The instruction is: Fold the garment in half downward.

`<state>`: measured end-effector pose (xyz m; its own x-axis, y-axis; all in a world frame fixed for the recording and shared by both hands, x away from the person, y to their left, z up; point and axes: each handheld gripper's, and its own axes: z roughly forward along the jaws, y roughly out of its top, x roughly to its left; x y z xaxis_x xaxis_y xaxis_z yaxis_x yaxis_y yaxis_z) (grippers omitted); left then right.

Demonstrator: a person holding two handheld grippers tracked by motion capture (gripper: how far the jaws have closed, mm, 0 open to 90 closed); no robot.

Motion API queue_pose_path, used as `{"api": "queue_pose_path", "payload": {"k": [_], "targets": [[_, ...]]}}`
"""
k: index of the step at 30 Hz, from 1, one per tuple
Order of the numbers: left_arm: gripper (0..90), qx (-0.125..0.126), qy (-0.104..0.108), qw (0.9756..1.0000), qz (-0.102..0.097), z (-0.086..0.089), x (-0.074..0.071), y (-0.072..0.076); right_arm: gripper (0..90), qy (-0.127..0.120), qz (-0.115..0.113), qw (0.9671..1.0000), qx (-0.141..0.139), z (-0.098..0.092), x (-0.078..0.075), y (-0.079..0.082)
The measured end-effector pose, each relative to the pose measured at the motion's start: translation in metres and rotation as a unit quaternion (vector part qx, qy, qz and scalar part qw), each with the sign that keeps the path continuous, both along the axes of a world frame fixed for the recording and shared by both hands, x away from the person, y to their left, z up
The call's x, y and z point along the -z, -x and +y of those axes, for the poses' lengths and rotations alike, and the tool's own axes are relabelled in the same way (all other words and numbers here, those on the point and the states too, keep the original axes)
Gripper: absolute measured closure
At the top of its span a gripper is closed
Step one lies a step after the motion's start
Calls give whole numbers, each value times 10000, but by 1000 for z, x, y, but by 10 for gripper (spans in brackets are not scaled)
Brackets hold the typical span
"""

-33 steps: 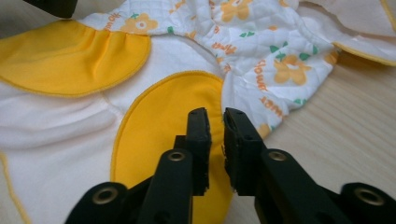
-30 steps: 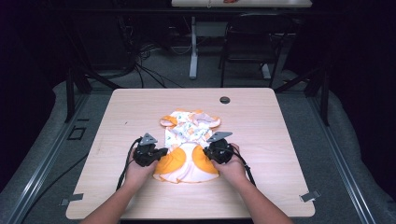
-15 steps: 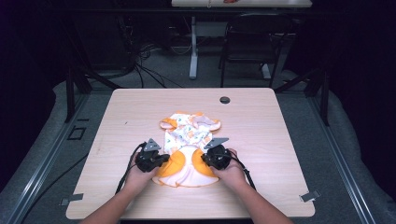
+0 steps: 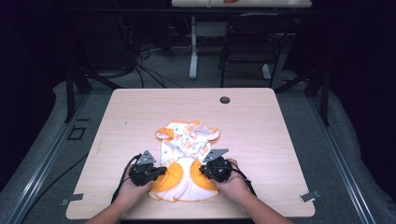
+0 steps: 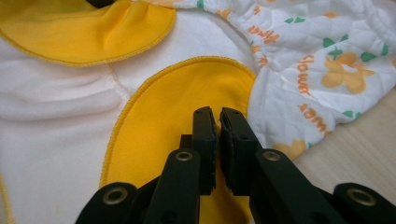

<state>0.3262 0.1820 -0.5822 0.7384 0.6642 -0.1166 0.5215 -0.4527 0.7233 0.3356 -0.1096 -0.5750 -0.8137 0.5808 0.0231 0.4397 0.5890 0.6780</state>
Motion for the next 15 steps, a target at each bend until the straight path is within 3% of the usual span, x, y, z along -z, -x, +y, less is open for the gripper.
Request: {"api": "queue_pose_path", "payload": {"k": [3, 9, 11, 15], "targets": [[892, 39, 11, 10000, 21, 1, 0, 4, 841, 2, 8, 10000, -70, 0, 0, 7], [861, 118, 28, 9995, 307, 2, -5, 2, 807, 118, 171, 9995, -246, 2, -6, 8], [847, 155, -44, 9996, 216, 1, -11, -3, 810, -15, 146, 9997, -189, 1, -15, 2], [826, 85, 64, 9999, 112, 1, -30, -22, 817, -239, 80, 9997, -9, -4, -39, -18]]}}
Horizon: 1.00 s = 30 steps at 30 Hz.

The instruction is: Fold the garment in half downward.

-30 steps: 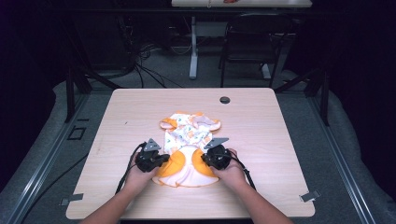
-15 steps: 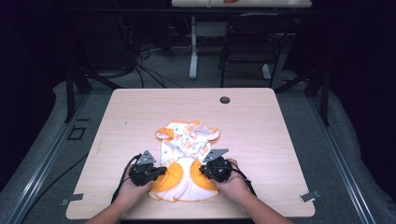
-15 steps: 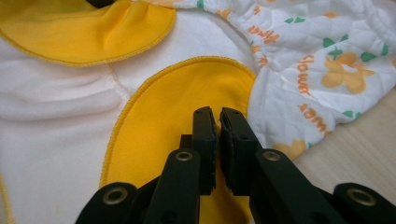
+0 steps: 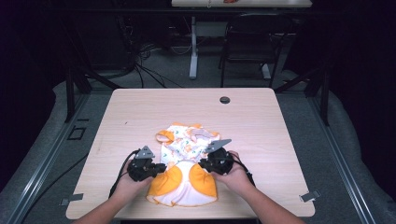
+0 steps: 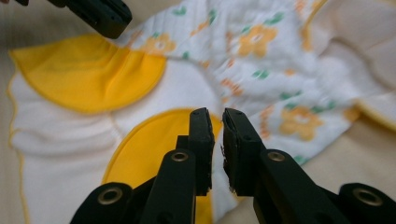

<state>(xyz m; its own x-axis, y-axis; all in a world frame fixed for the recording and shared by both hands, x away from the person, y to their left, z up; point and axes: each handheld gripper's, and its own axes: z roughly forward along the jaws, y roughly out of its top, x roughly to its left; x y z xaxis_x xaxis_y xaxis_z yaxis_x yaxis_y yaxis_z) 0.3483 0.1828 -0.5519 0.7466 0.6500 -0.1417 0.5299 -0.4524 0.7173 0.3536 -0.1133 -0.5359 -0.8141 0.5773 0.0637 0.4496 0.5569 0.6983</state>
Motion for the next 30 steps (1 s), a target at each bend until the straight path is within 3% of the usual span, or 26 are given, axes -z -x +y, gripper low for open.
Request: {"api": "queue_pose_path", "payload": {"k": [3, 4, 5, 8, 16, 19, 23, 27, 30], "targets": [[822, -50, 77, 9999, -140, -2, -16, -17, 822, 95, -208, 9996, 170, -2, -14, -19], [826, -46, 70, 9998, -181, -2, -20, -24, 831, 118, -273, 9991, 297, -3, -21, -33], [826, -62, 107, 9997, -216, -3, -24, -30, 831, 118, -273, 9991, 297, -3, -21, -33], [895, -138, 46, 9993, -344, -7, -33, -53, 871, 172, -253, 9984, 468, -4, -29, -57], [900, -498, 31, 9984, -250, -15, -32, -108, 900, 167, -164, 9965, 806, 4, -34, -108], [900, -549, 31, 9983, -216, -19, -25, -119, 900, 175, -32, 9953, 954, 8, -24, -120], [900, -595, -149, 9979, -222, -24, -12, -128, 869, 429, -123, 9912, 1250, 11, -8, -130], [900, -600, -294, 9977, -104, -28, 0, -131, 872, 372, -172, 9866, 1579, 8, 0, -136], [900, -580, -271, 9979, -34, -30, 4, -129, 883, 299, -173, 9855, 1663, 6, 1, -138]]}}
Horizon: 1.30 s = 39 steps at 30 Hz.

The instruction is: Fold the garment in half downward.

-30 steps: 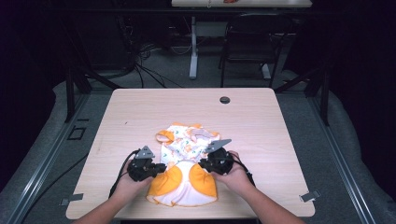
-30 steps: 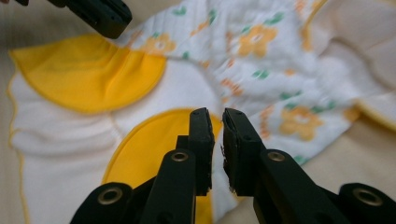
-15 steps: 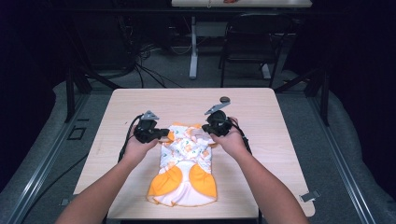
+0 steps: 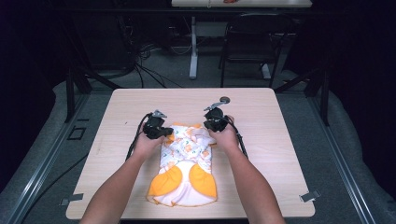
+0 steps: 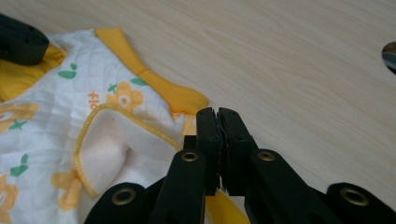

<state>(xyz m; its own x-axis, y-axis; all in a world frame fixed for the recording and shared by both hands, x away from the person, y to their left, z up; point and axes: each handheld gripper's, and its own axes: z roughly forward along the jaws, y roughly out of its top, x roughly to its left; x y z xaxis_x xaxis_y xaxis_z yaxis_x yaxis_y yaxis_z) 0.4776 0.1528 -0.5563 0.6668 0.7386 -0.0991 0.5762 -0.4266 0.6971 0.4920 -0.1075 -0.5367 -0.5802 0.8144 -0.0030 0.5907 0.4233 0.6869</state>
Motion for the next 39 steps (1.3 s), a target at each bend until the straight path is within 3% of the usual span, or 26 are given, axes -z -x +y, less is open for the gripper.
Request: {"api": "queue_pose_path", "payload": {"k": [2, 6, 14, 18, 22, 25, 28, 30, 32, 35, 39], "targets": [[900, 63, -69, 10000, 35, -1, 3, 1, 876, -145, 144, 9998, -71, -2, 1, -1], [900, 55, -19, 9999, 116, 0, 9, 6, 870, -117, 469, 9981, -391, 0, 8, 1], [900, 111, 83, 9997, 214, 5, 15, 14, 858, 61, 602, 9955, -729, 10, 21, 11], [899, 41, 172, 9998, 109, 8, 8, 11, 841, 32, 568, 9960, -690, 12, 27, 13], [896, -114, 205, 9997, 6, 12, 0, 3, 840, -62, 358, 9980, -508, 9, 19, 11], [848, -239, 125, 9996, -13, 12, -3, -2, 766, -111, 286, 9990, -311, 8, 18, 6], [819, -341, 72, 9993, -106, 12, -2, -5, 718, -115, 290, 9994, -156, 8, 21, 3], [746, -401, -80, 9991, -137, 11, 3, -7, 675, -130, 322, 9992, -180, 8, 25, 2], [702, -464, -93, 9989, -55, 11, 8, -9, 647, 11, 357, 9991, -210, 9, 28, 1], [666, -476, -162, 9987, -58, 11, 11, -10, 611, 32, 383, 9991, -162, 9, 30, 0], [640, -480, -199, 9986, 37, 11, 14, -11, 593, -89, 469, 9987, -182, 5, 33, -2]]}}
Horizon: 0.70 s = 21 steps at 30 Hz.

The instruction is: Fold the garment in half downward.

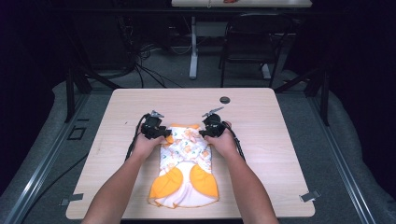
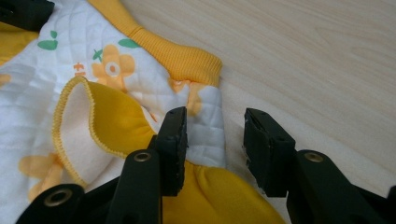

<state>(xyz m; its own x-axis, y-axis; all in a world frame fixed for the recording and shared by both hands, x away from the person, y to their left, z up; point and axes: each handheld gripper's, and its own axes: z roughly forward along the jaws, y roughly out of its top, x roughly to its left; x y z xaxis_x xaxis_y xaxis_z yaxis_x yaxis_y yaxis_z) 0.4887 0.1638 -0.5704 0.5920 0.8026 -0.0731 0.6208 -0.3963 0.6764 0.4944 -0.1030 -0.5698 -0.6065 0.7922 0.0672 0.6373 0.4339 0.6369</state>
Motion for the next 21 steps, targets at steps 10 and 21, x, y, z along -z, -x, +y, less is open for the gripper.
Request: {"api": "queue_pose_path", "payload": {"k": [10, 21], "targets": [[788, 88, 147, 9997, 184, -1, 3, 0, 814, 53, 142, 9996, -220, 5, -2, 4], [840, 66, 149, 9997, 192, -2, -2, 2, 884, 236, -18, 9992, -326, 9, -6, 9]]}}
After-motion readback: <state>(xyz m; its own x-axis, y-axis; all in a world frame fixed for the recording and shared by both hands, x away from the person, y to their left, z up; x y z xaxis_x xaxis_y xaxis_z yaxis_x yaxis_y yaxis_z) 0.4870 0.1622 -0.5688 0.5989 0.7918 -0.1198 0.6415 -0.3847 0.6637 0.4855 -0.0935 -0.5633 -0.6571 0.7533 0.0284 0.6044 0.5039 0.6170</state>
